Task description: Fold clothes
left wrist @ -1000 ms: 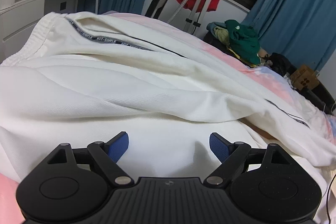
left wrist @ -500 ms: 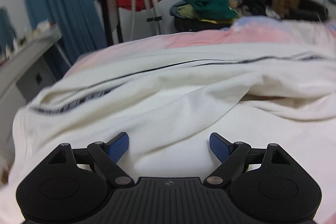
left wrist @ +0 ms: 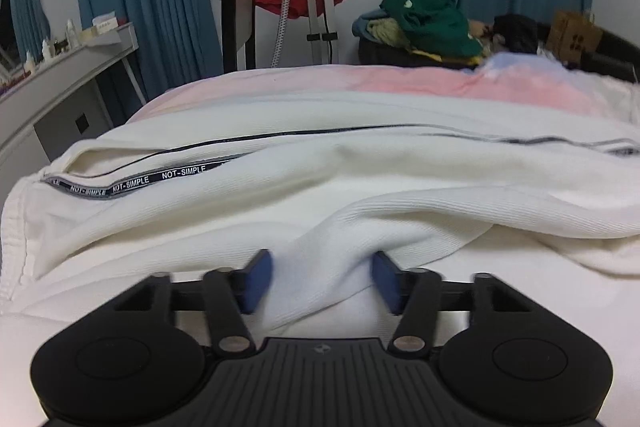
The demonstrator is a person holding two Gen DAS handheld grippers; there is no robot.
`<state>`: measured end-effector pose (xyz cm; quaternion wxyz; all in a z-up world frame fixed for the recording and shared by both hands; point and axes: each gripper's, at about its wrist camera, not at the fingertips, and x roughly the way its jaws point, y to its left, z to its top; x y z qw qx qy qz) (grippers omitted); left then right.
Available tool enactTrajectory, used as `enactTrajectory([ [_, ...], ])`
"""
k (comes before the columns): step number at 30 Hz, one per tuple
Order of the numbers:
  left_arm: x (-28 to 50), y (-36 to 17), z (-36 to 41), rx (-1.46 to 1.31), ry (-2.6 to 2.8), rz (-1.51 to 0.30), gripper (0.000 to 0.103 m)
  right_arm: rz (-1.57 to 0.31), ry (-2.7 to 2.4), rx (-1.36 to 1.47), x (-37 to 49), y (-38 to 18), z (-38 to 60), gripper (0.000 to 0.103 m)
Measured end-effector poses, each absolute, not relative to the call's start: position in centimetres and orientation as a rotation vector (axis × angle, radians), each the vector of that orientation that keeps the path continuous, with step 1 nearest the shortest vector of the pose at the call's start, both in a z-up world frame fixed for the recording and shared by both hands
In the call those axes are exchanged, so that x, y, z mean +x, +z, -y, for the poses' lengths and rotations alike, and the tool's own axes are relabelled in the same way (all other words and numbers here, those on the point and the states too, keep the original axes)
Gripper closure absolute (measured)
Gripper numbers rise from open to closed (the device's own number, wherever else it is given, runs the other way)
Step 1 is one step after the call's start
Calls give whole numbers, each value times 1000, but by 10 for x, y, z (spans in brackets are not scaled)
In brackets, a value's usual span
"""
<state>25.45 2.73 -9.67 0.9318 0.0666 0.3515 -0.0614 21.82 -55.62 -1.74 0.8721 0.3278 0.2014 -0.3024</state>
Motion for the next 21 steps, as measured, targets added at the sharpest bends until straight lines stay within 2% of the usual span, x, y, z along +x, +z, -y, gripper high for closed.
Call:
enactTrajectory([
  [4,251,-92,-37,98,-135,-710,70,-336,-441,680,260,49,546,94],
  [6,248,-91,-42,86,-145,-709,78,-220,-352,648,259,90,540,94],
  [9,244,-89,-48,67,-159,-708,81,-18,-299,566,233,121,539,94],
  [11,241,-87,-52,55,-169,-708,81,-22,-368,558,221,106,553,94],
  [18,235,-96,-55,74,-178,-729,78,-386,-564,828,194,-49,622,93],
  [21,232,-95,-58,66,-176,-731,76,-476,-584,861,187,-78,620,91],
])
